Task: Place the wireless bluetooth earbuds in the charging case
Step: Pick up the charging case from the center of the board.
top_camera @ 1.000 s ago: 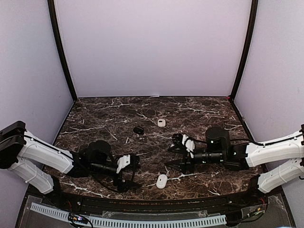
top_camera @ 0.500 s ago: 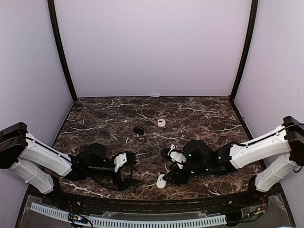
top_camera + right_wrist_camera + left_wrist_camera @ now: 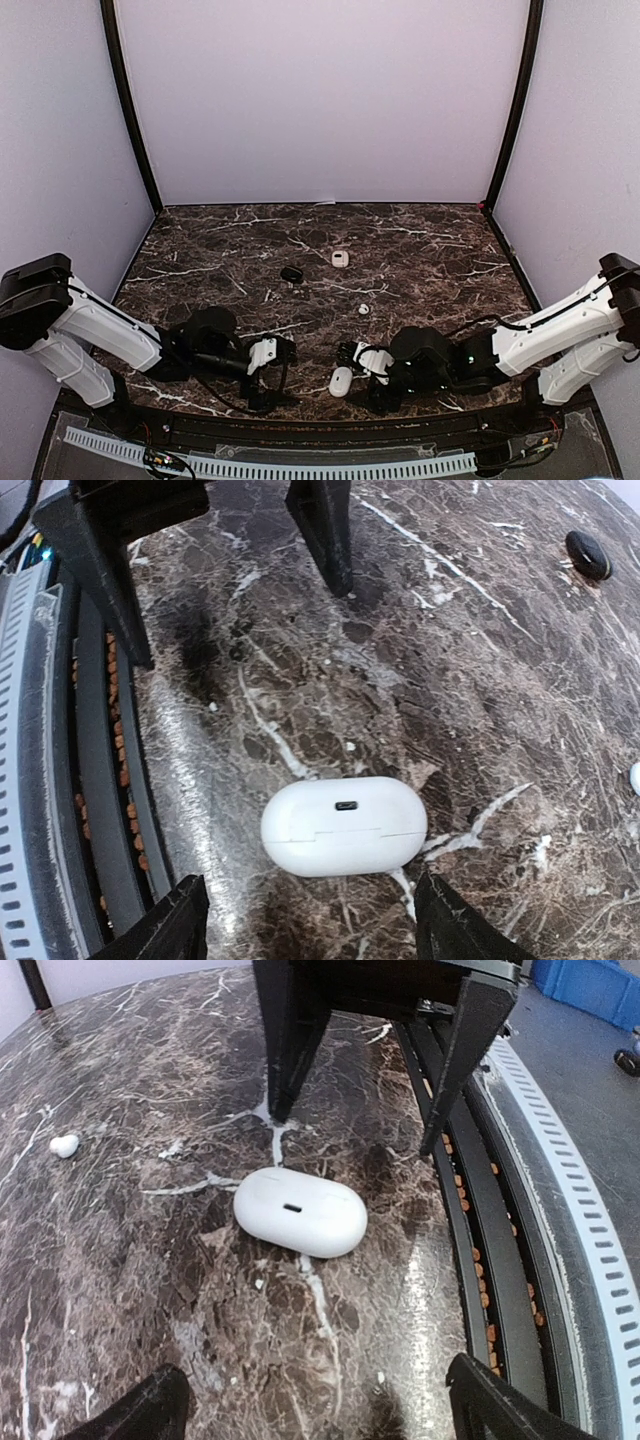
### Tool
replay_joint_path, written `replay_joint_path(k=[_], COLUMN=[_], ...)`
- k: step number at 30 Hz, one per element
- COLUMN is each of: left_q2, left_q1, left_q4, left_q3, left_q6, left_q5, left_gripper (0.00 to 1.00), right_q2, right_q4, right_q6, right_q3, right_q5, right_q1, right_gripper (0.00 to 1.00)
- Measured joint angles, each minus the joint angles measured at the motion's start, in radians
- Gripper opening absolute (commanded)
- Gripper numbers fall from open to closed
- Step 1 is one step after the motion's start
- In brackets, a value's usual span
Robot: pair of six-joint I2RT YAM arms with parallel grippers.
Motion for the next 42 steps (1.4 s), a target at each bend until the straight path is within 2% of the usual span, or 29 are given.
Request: replay_joint_path(k=[5,9,13,18,28,35,42], left_q2=[0.091,0.15,0.191,0.239,0.335,0.379,0.407], left_q1=[-0.001,-0.001,-0.001,-0.001,-0.01,-0.022,-0.022], left_q4=[-0.076,-0.131,-0.167,-0.216,-0.224,-0.177,-0.157], left_q3=[0.105,0.177,0.222,0.273,0.344,0.361,0.381], left_q6=[0.098,0.169,0.217,0.251,0.245,0.22,0.214], left_q5=[0.024,0.024,0.034,0.082,0.119,0.137,0.161], left_gripper=[0.93,0.98,0.99,0.99,0.99,0.99,0.99], right_q2=[0.022,0.02,-0.008,-0.043,-0.045,-0.043,-0.041], right_q4=[0.01,0.019,0.021,0.027,0.06,0.077,0.089], right_q6=[-0.006,0.019,0.075,0.156,0.285,0.302,0.319], right_q3=[0.0,-0.014,-0.053,-0.086,-0.116,-0.128,-0.132], right_q5=[0.098,0.14,0.152,0.129,0.1,0.099,0.101], right_q1=[0.005,0.005,0.005,0.005,0.005,0.001,-0.003], right_gripper=[0.68,0.65,0.58,0.55,0.53,0.51,0.45])
